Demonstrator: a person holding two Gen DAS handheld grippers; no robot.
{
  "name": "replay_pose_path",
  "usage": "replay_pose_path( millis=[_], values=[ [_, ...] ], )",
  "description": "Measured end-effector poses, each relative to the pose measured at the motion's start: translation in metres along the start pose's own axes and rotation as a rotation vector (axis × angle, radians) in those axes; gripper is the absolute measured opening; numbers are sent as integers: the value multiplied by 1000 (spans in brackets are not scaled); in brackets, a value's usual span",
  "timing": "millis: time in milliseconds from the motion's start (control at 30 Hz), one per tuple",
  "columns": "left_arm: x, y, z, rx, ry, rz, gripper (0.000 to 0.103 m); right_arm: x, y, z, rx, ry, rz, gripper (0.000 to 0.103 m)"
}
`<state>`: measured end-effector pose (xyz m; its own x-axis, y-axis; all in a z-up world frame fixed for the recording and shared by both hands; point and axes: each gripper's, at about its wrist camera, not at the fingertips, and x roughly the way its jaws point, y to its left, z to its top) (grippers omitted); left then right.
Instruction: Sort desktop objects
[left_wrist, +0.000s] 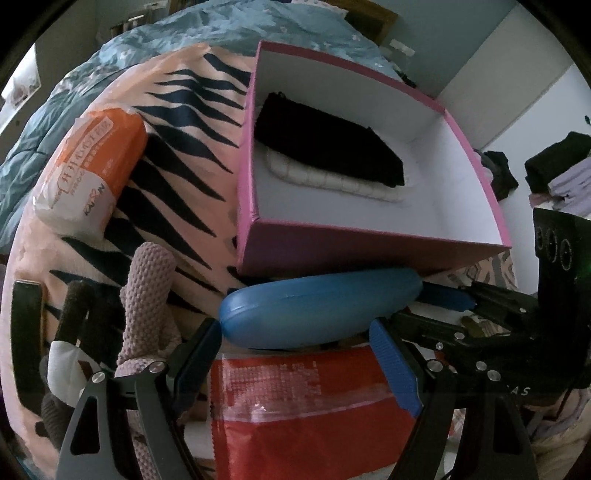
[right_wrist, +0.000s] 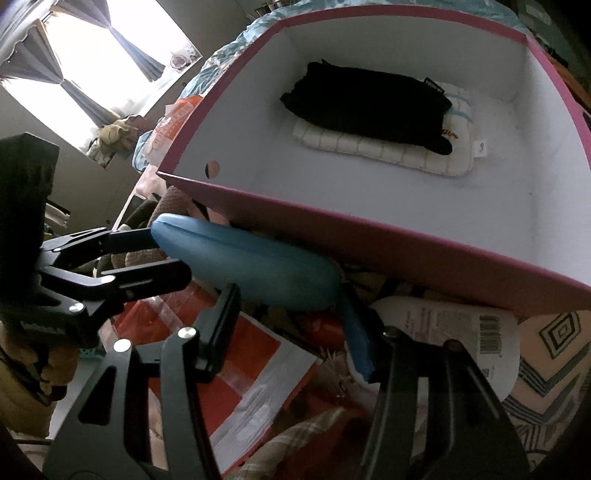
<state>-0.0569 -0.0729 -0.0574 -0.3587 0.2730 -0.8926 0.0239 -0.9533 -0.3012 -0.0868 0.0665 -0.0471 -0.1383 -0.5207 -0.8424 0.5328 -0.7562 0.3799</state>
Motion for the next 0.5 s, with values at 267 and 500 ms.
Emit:
replay_pose_path(
  millis=[267,500],
  values=[
    [-11,-11,-2,15,-24,-1,83,-13,3,0,-13,-30,-8,57],
    [-25,-23,-1,32,-53,-18,83,-33,7,-2,-30,-61,-4,57]
  ],
)
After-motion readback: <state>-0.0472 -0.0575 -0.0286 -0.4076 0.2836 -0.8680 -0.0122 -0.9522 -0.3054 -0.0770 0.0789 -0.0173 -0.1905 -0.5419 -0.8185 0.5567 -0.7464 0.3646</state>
